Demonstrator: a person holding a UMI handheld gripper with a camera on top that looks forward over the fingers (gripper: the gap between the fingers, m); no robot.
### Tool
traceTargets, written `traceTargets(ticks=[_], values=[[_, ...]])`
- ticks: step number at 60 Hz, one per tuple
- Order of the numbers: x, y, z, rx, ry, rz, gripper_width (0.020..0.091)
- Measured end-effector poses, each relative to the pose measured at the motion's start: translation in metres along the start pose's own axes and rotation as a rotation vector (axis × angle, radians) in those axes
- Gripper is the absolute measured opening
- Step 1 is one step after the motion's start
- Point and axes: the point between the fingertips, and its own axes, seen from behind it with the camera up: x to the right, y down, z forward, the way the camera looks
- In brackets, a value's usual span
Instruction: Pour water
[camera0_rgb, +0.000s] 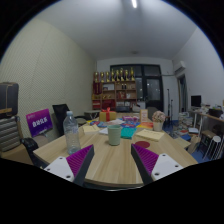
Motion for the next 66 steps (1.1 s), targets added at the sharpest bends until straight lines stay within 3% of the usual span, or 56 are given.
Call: traceTargets(ticks=[14,34,47,58,62,66], values=[[-0.033,-0.005,0.019,0.011,-0.06,-0.017,0.0836],[-0.175,0.002,0.097,0.007,-0.286,-0.088,0.0838],[-0.198,0.002,0.165,-0.022,-0.165,-0.043,0.0836],[-0.185,-0.005,0.215,0.004,-0.015,0.0,0.0836],[-0.186,-0.004,0.225,0.0,0.002,0.005,0.0596],[-0.187,-0.008,0.235,0.009,0.021,-0.019,0.0542]])
